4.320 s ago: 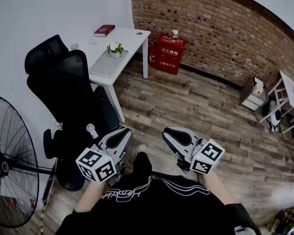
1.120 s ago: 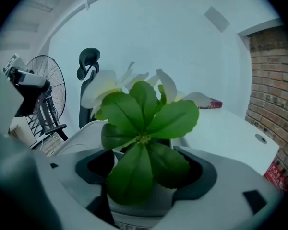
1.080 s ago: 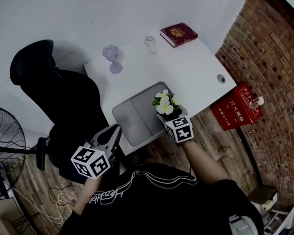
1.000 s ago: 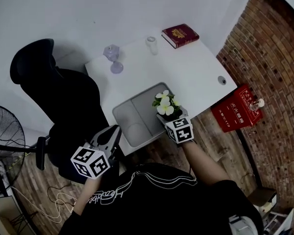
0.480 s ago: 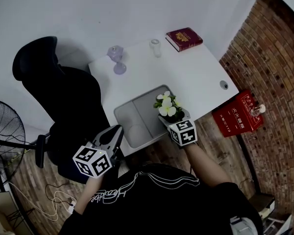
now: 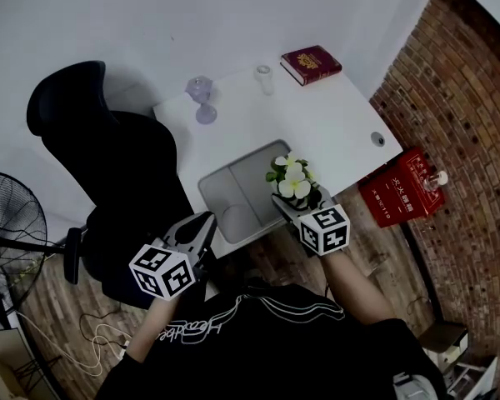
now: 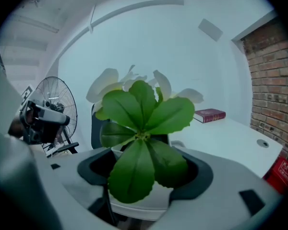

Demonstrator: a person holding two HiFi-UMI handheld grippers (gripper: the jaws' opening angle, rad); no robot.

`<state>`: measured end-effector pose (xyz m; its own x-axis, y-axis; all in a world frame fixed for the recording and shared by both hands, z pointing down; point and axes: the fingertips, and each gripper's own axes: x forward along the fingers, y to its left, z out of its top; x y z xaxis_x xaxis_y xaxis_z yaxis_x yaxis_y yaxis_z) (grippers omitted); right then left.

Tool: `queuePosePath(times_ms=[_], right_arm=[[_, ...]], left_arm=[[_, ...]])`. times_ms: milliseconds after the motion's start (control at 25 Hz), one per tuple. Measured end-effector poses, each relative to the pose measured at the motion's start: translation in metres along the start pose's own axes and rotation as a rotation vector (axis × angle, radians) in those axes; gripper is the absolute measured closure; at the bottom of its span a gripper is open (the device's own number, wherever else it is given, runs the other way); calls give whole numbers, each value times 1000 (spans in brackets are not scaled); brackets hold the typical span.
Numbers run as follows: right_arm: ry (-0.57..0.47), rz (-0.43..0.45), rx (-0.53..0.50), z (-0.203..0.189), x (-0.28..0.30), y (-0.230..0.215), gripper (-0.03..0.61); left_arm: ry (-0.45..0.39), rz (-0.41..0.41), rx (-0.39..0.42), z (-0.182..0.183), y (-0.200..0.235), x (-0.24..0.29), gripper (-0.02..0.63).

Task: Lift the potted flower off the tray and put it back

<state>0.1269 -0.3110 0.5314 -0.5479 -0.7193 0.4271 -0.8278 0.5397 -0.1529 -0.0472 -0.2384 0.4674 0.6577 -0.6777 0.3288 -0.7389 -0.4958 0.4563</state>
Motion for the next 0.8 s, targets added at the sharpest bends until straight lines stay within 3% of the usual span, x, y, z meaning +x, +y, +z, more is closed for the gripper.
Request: queuePosePath(times_ms=[480, 800], right_arm=[[-124, 61, 7, 23, -73, 69, 241], [-156, 54, 19, 11, -114, 102, 241]], left_arm=[[12, -46, 19, -11, -25, -34, 568], [20, -89, 33, -27, -44, -55, 568]])
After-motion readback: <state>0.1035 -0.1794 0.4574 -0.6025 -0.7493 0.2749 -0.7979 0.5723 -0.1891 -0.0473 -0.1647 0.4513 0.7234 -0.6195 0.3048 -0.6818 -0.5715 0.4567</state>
